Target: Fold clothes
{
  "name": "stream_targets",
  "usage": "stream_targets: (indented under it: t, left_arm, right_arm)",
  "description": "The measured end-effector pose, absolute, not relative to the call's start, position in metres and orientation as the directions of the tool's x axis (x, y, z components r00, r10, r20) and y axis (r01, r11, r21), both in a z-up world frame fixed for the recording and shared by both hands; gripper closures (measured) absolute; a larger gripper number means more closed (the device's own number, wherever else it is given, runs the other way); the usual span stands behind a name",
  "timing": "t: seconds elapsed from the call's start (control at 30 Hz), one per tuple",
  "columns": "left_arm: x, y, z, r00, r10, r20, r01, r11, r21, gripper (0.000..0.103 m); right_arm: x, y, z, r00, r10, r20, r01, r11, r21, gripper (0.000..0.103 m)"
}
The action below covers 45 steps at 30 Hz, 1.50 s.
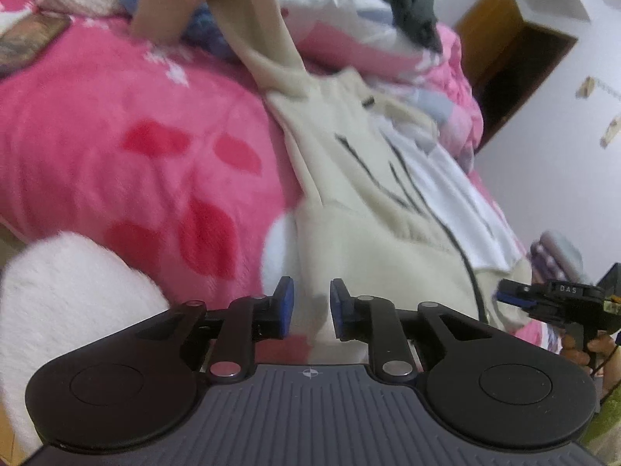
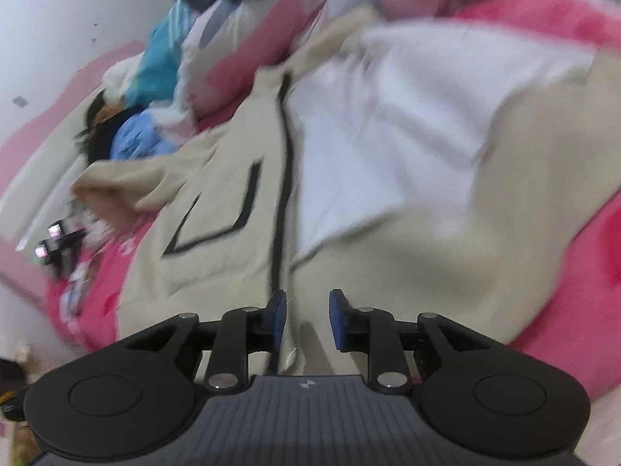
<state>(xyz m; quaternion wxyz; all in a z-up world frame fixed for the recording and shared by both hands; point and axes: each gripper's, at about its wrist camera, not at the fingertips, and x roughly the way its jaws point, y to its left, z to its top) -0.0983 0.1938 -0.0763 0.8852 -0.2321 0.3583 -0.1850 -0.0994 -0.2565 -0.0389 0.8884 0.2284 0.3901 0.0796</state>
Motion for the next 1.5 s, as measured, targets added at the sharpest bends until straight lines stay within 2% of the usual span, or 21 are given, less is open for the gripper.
stream_targets:
  t: [0.1, 0.2, 0.33, 0.47, 0.57, 0.63, 0.73, 0.87, 0.93, 1.07, 1.17, 1.27, 1.3, 1.33, 1.5]
  left_arm:
    - [-0.085, 0.196, -0.055, 0.707, -0.502, -0.498, 0.196, 0.816, -0.544, 0.08]
    - [-0.044, 0.183, -0.051, 0.721, -0.485, -0.495, 0.198, 0.828, -0.524, 0.075]
    - [0.013, 0.165, -0.047, 0.738, -0.459, -0.494, 0.195, 0.846, -0.496, 0.073]
    - [0.071, 0.147, -0.043, 0.755, -0.433, -0.493, 0.191, 0.863, -0.467, 0.073]
    - [0.114, 0.133, -0.04, 0.767, -0.414, -0.491, 0.188, 0.875, -0.445, 0.073]
    - [0.14, 0.128, -0.043, 0.78, -0.388, -0.49, 0.172, 0.887, -0.429, 0.073]
    - [0.163, 0.133, -0.062, 0.812, -0.318, -0.49, 0.1, 0.902, -0.42, 0.073]
    - [0.175, 0.146, -0.085, 0.818, -0.306, -0.487, 0.058, 0.886, -0.46, 0.074]
    - [0.178, 0.151, -0.092, 0.821, -0.306, -0.483, 0.043, 0.876, -0.481, 0.074]
    - [0.179, 0.154, -0.093, 0.826, -0.307, -0.473, 0.033, 0.864, -0.503, 0.074]
    - [0.18, 0.154, -0.095, 0.829, -0.302, -0.47, 0.032, 0.866, -0.5, 0.074]
    - [0.18, 0.153, -0.096, 0.833, -0.297, -0.468, 0.03, 0.868, -0.496, 0.074]
    - [0.18, 0.153, -0.096, 0.834, -0.295, -0.467, 0.03, 0.868, -0.495, 0.074]
    - [0.18, 0.154, -0.096, 0.835, -0.293, -0.465, 0.028, 0.868, -0.496, 0.075]
    - [0.178, 0.155, -0.094, 0.845, -0.268, -0.462, 0.014, 0.876, -0.481, 0.075]
  right_arm:
    - [-0.087, -0.261, -0.014, 0.732, 0.278, -0.622, 0.004, 0.911, 0.412, 0.077]
    - [-0.056, -0.251, 0.008, 0.765, 0.265, -0.587, -0.06, 0.937, 0.345, 0.077]
    - [0.005, -0.227, 0.03, 0.791, 0.301, -0.533, -0.163, 0.943, 0.291, 0.077]
    - [0.093, -0.212, 0.029, 0.764, 0.357, -0.538, -0.193, 0.921, 0.338, 0.076]
    - [0.167, -0.21, 0.009, 0.724, 0.391, -0.567, -0.169, 0.899, 0.404, 0.068]
    - [0.216, -0.211, -0.009, 0.713, 0.387, -0.585, -0.134, 0.894, 0.427, 0.053]
    - [0.275, -0.218, -0.038, 0.708, 0.372, -0.6, -0.079, 0.886, 0.457, 0.049]
    - [0.33, -0.233, -0.064, 0.723, 0.371, -0.582, -0.034, 0.861, 0.507, 0.041]
    - [0.345, -0.236, -0.071, 0.728, 0.387, -0.566, -0.044, 0.85, 0.525, 0.031]
    - [0.36, -0.231, -0.087, 0.689, 0.477, -0.546, -0.1, 0.809, 0.58, 0.031]
    - [0.355, -0.22, -0.094, 0.663, 0.525, -0.534, -0.159, 0.796, 0.584, 0.035]
    - [0.348, -0.207, -0.094, 0.649, 0.534, -0.542, -0.214, 0.811, 0.544, 0.06]
    - [0.345, -0.201, -0.091, 0.657, 0.508, -0.557, -0.225, 0.837, 0.498, 0.079]
    - [0.34, -0.194, -0.086, 0.671, 0.478, -0.566, -0.236, 0.862, 0.448, 0.084]
    - [0.303, -0.155, -0.044, 0.807, 0.289, -0.516, -0.253, 0.957, 0.14, 0.086]
